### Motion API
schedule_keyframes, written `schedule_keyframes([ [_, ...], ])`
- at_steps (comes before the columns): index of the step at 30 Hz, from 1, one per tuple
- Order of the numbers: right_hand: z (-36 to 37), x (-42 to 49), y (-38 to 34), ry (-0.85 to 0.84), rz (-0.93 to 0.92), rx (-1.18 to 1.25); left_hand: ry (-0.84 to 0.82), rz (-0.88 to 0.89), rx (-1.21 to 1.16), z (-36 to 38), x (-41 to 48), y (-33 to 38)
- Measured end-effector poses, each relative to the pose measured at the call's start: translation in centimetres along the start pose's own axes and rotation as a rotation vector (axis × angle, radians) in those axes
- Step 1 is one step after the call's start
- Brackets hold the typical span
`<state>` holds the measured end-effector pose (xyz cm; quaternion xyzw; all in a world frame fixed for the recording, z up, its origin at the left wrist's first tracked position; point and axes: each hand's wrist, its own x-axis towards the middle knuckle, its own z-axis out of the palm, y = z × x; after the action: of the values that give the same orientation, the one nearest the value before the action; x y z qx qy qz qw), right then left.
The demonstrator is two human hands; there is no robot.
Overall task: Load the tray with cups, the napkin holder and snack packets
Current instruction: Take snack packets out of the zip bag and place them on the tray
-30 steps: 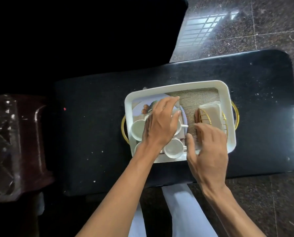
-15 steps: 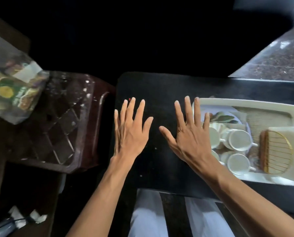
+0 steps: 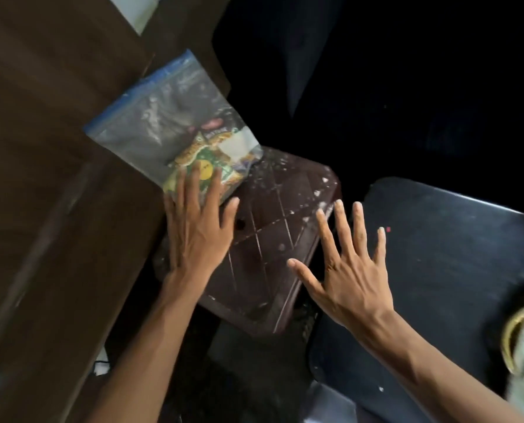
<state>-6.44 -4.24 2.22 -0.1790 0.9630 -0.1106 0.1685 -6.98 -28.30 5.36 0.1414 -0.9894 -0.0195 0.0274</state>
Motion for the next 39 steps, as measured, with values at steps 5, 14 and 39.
schedule_keyframes([
  [5, 0.0, 2.5, -3.4, -0.028, -0.043, -0.031, 0.218, -0.305, -0.128, -1.0, 5.6, -6.2],
  [14, -0.2, 3.3, -4.0, -0.059, -0.019, -0.014, 0.299, -0.663, -0.853, 1.1, 9.7, -9.8],
  [39, -21.8, -17.9, 4.2, 0.017, 0.655, 1.552, 0.162, 0.485, -0.739, -18.4, -19.5, 17.3],
])
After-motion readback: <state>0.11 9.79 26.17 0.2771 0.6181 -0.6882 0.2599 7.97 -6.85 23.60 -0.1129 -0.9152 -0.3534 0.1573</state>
